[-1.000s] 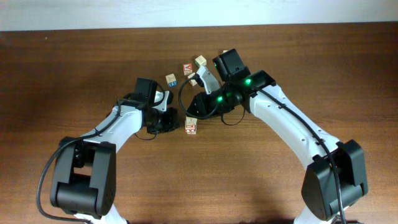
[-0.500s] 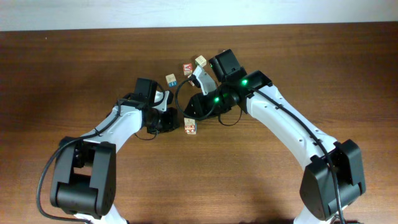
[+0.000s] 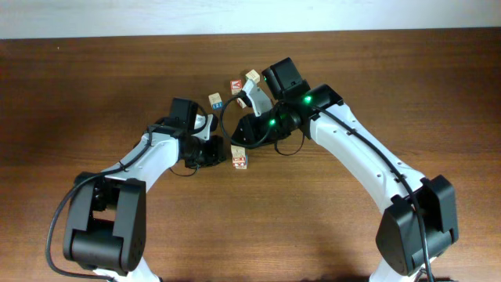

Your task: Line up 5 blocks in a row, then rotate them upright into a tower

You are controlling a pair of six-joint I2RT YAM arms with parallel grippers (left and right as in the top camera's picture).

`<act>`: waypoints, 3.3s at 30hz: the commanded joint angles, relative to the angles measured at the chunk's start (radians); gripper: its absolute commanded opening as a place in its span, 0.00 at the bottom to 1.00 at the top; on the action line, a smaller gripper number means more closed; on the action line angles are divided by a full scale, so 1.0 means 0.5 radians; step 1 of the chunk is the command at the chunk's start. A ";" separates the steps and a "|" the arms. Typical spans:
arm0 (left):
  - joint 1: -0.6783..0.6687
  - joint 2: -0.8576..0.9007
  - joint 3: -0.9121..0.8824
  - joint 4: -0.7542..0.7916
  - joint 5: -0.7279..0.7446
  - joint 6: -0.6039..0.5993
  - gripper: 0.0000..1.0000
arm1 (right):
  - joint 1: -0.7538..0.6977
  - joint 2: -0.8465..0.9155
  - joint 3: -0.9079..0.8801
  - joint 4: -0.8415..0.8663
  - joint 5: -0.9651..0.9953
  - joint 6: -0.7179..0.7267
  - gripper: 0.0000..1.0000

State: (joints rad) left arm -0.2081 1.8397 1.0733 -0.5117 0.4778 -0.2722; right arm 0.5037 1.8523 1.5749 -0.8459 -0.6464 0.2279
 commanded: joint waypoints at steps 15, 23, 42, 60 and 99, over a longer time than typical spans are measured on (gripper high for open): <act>0.390 -0.904 0.197 -0.396 -0.649 0.092 0.07 | -0.494 -0.463 0.785 -0.819 0.387 -0.293 0.57; 0.392 -1.252 0.197 -0.588 -0.748 0.092 0.99 | -0.578 -1.062 0.785 -1.057 0.781 -0.291 0.99; 0.392 -1.253 0.197 -0.589 -0.748 0.092 0.99 | -0.590 -1.502 0.745 -1.387 1.194 -0.301 0.99; 0.392 -1.253 0.197 -0.589 -0.748 0.092 0.99 | -1.209 -3.205 -1.983 0.938 0.730 -0.935 0.99; 0.392 -1.253 0.197 -0.589 -0.748 0.092 0.99 | -1.201 -3.692 -3.139 1.579 0.843 -0.926 0.99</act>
State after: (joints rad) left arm -0.0170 1.2247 1.1603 -0.8074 0.1143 -0.2344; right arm -0.0921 0.0139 0.0135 -0.0544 -0.2367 -0.2394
